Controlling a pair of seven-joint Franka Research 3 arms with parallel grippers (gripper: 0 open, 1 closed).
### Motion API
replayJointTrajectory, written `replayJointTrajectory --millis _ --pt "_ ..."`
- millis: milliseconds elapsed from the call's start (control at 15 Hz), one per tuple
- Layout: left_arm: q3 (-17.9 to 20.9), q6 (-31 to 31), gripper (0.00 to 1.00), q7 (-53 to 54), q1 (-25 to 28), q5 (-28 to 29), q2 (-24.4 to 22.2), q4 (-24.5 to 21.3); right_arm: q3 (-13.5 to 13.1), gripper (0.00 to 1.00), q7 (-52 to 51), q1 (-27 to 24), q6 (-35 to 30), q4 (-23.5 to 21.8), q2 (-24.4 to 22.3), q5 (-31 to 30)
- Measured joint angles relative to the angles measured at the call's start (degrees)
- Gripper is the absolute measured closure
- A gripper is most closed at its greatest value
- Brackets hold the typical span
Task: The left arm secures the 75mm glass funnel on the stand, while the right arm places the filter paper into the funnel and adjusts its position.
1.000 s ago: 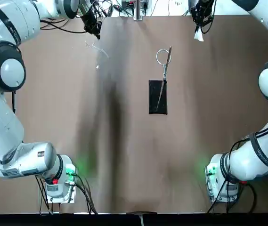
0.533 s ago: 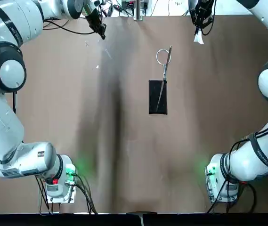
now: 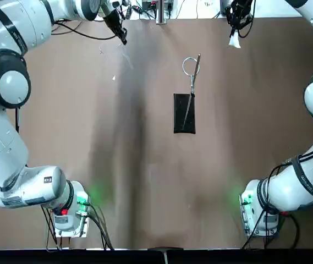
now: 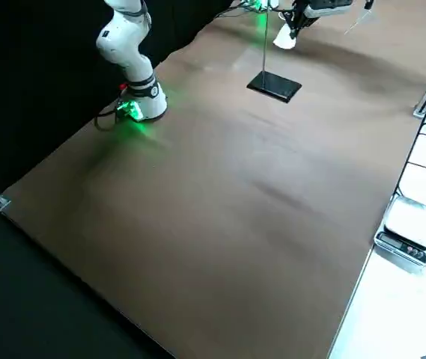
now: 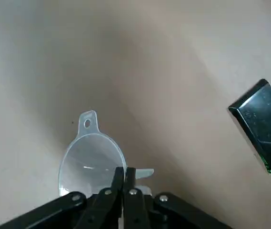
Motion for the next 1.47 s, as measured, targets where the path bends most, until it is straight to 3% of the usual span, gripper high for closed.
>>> replayJointTrajectory --millis 467,733,1067,1467 --pt "-0.6 -1.1 0.98 4.9 0.0 -0.1 0.1 1.8 -0.1 0.99 0.0 -0.1 -0.1 0.0 -0.2 0.1" --pt "-2.1 -1.1 0.98 15.2 -0.4 -0.2 0.7 3.5 0.6 0.99 0.0 0.3 -0.1 0.0 -0.2 0.3" --pt "-12.5 -0.8 0.98 24.4 0.1 3.5 0.4 6.4 0.5 0.99 0.0 0.2 -0.1 0.0 -0.2 0.3" --pt "-22.0 3.4 0.98 40.2 1.5 4.9 -0.8 7.6 0.2 0.99 -3.4 -0.2 -0.1 0.1 -1.2 0.9"
